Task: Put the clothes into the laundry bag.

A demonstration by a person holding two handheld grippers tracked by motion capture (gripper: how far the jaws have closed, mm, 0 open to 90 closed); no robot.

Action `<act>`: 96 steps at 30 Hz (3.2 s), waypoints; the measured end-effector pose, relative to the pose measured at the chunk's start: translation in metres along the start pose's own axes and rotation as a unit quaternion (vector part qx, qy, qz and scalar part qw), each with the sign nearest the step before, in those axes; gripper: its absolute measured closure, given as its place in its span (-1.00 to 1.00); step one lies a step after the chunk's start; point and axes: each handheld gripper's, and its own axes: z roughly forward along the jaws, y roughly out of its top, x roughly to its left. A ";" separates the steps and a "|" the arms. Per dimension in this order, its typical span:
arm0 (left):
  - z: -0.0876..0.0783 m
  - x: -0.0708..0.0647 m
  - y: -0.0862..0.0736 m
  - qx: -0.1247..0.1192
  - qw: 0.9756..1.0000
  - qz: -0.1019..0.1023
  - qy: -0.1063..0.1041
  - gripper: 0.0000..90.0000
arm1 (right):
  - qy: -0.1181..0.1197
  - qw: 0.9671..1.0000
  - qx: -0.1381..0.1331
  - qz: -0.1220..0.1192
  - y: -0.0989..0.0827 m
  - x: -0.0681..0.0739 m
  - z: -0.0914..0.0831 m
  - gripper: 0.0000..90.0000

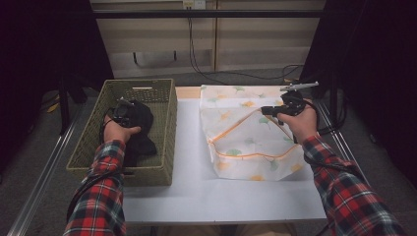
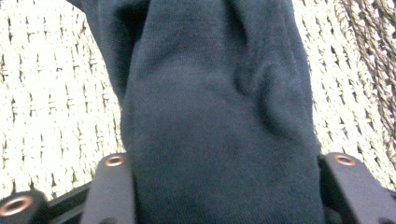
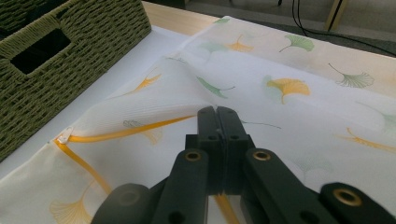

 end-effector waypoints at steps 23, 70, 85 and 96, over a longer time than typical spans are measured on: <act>-0.051 -0.001 0.020 -0.001 0.998 -0.043 -0.035 0.55 | 0.000 1.000 -0.004 -0.002 0.000 0.001 -0.001 1.00; -0.139 -0.036 0.076 0.011 0.996 -0.029 -0.087 0.57 | 0.004 1.000 -0.004 -0.003 0.003 0.004 -0.005 1.00; -0.154 -0.065 0.088 0.013 0.992 -0.012 -0.125 0.57 | 0.004 1.000 -0.003 -0.005 0.002 0.005 -0.004 1.00; -0.157 -0.090 0.094 0.022 0.989 0.006 -0.148 0.57 | 0.004 1.000 -0.002 -0.002 0.002 0.006 -0.004 1.00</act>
